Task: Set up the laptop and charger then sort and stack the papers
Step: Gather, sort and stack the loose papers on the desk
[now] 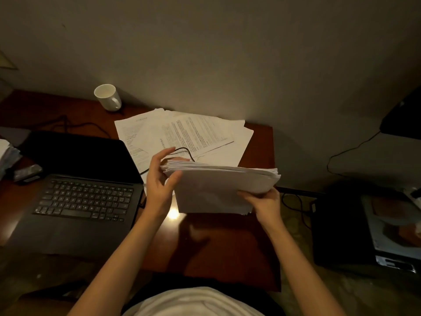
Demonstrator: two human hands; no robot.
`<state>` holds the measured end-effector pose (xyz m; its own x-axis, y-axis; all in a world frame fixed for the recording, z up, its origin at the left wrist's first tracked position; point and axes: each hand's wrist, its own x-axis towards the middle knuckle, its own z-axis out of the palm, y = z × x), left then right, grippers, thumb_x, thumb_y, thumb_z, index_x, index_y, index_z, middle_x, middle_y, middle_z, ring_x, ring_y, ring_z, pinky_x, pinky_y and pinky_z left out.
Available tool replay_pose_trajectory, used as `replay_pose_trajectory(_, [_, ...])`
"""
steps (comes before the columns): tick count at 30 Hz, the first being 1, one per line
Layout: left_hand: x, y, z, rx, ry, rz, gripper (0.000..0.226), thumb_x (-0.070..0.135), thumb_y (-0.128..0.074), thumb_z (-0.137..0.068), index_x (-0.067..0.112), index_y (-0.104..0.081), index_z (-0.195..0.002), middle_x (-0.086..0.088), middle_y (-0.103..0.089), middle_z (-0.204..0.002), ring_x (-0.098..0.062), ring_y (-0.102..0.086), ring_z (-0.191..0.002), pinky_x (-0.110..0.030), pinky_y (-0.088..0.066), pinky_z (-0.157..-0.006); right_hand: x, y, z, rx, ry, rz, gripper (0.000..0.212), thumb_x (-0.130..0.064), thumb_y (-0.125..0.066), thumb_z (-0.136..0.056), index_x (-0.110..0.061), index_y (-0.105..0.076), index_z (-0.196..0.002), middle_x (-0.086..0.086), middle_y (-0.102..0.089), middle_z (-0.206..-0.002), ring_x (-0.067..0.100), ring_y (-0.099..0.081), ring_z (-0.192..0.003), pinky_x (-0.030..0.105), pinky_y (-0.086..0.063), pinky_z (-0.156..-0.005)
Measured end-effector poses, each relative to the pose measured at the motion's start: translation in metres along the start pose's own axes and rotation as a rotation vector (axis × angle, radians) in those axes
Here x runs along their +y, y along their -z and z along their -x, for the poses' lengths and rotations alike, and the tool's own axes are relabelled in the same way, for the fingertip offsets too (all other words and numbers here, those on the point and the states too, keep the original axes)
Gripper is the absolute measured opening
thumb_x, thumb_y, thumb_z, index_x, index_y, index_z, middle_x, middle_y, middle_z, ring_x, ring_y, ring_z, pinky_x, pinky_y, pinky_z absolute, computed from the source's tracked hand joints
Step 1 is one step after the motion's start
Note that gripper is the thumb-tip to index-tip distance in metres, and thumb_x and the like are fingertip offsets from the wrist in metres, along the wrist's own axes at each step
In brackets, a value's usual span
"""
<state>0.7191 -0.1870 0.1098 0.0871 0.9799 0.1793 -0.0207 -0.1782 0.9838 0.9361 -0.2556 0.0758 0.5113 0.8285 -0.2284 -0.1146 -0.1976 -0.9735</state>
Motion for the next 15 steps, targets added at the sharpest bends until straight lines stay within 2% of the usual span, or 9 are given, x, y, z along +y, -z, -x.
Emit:
replay_pose_trajectory(3, [0.007, -0.015, -0.001, 0.062, 0.016, 0.016, 0.049, 0.046, -0.056, -0.075, 0.02, -0.055, -0.117, -0.004, -0.067, -0.103, -0.01, -0.062, -0.1, -0.018, -0.048, -0.084, -0.001, -0.004, 0.001, 0.002, -0.013, -0.041, 0.044, 0.015, -0.074, -0.066, -0.015, -0.057, -0.094, -0.008, -0.061, -0.088, -0.003, -0.059, -0.074, 0.009, -0.05, -0.06])
replay_pose_trajectory(5, [0.008, -0.023, -0.003, 0.152, 0.028, 0.005, 0.051, 0.048, -0.056, -0.075, 0.011, -0.06, -0.111, 0.013, -0.067, -0.097, 0.001, -0.059, -0.096, -0.011, -0.043, -0.081, -0.001, -0.006, 0.001, 0.008, -0.002, -0.019, 0.048, 0.015, -0.076, -0.065, -0.011, -0.056, -0.101, -0.008, -0.062, -0.088, -0.003, -0.061, -0.073, 0.008, -0.05, -0.06])
replay_pose_trajectory(7, [0.007, -0.025, -0.005, 0.214, 0.056, -0.01, 0.046, 0.04, -0.06, -0.076, 0.006, -0.063, -0.106, 0.023, -0.065, -0.092, 0.009, -0.057, -0.091, -0.01, -0.041, -0.077, 0.001, -0.004, 0.001, 0.01, 0.005, -0.019, 0.053, 0.016, -0.076, -0.063, -0.007, -0.056, -0.107, -0.007, -0.063, -0.088, -0.004, -0.065, -0.072, 0.009, -0.05, -0.06])
replay_pose_trajectory(10, [0.008, -0.022, -0.008, 0.205, 0.091, 0.038, 0.027, 0.023, -0.051, -0.082, 0.015, -0.061, -0.106, 0.01, -0.068, -0.086, 0.001, -0.061, -0.086, -0.018, -0.045, -0.081, 0.009, -0.003, 0.003, -0.014, -0.045, -0.044, 0.054, 0.019, -0.072, -0.065, -0.002, -0.058, -0.112, 0.003, -0.065, -0.095, 0.004, -0.067, -0.081, 0.013, -0.053, -0.062])
replay_pose_trajectory(13, [0.013, -0.023, -0.009, 0.19, 0.06, 0.103, 0.033, 0.035, -0.05, -0.08, 0.013, -0.061, -0.102, 0.003, -0.067, -0.085, 0.0, -0.062, -0.084, -0.016, -0.044, -0.083, 0.014, -0.01, 0.005, 0.001, -0.134, -0.079, 0.047, 0.017, -0.068, -0.071, -0.001, -0.057, -0.114, 0.008, -0.06, -0.106, 0.015, -0.063, -0.09, 0.021, -0.053, -0.076])
replay_pose_trajectory(15, [0.016, -0.025, -0.01, 0.188, 0.057, 0.093, 0.033, 0.04, -0.055, -0.077, 0.014, -0.063, -0.095, 0.006, -0.066, -0.087, 0.0, -0.061, -0.085, -0.013, -0.044, -0.081, 0.015, -0.013, 0.004, 0.038, -0.113, -0.102, 0.047, 0.018, -0.066, -0.073, 0.002, -0.056, -0.116, 0.011, -0.06, -0.108, 0.021, -0.061, -0.092, 0.023, -0.055, -0.078])
